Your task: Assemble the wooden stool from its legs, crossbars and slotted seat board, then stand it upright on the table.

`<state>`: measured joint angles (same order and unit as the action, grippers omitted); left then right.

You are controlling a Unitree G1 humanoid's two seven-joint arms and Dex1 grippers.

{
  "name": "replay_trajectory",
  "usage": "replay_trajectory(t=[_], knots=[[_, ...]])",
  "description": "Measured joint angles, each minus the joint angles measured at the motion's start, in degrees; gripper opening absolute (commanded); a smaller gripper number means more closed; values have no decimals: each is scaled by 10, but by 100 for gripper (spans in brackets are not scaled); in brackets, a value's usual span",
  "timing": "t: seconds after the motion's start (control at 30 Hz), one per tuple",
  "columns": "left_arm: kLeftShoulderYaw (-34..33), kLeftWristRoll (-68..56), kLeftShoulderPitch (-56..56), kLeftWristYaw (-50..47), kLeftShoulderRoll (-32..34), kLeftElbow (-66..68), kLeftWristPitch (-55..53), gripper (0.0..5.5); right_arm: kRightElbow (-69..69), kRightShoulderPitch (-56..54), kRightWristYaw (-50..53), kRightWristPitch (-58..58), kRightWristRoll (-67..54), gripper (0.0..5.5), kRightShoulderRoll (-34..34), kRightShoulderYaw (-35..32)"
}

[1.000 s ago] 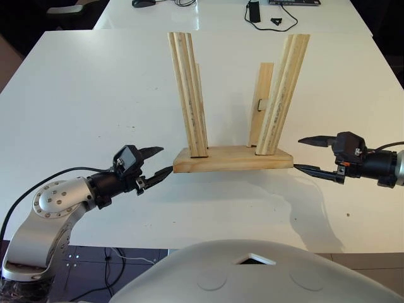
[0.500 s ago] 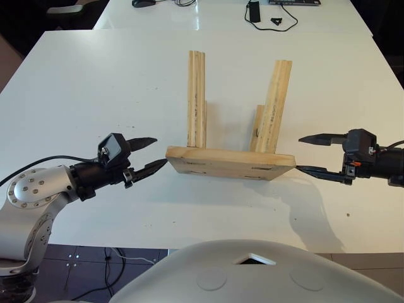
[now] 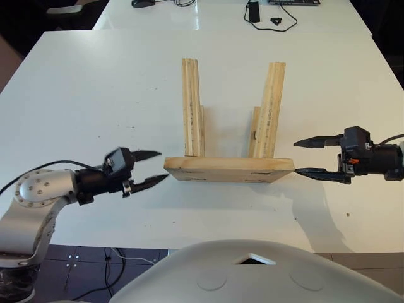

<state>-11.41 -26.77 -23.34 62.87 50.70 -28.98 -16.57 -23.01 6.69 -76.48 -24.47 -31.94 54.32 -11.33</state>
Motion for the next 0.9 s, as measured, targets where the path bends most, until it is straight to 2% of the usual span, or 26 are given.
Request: replay_trajectory(t=[0.17,0.23,0.3,0.4,0.5,0.6,0.9], knots=[[6,13,15,13,3,37,21,294,37,-12,-20,11,-2,319,0,10],[6,14,16,22,5,45,24,326,45,-13,-25,15,-2,319,1,11],[9,21,16,23,5,49,29,326,63,-15,-30,27,14,319,3,25],[36,34,22,26,1,61,43,326,96,-14,-36,64,55,319,4,58],[97,63,49,37,-24,129,75,326,186,-25,-37,104,105,319,-10,106],[121,81,74,44,-38,179,100,326,234,-44,-38,132,128,319,-32,141],[174,111,153,34,-90,252,137,326,245,-61,-36,152,156,319,-88,220]])
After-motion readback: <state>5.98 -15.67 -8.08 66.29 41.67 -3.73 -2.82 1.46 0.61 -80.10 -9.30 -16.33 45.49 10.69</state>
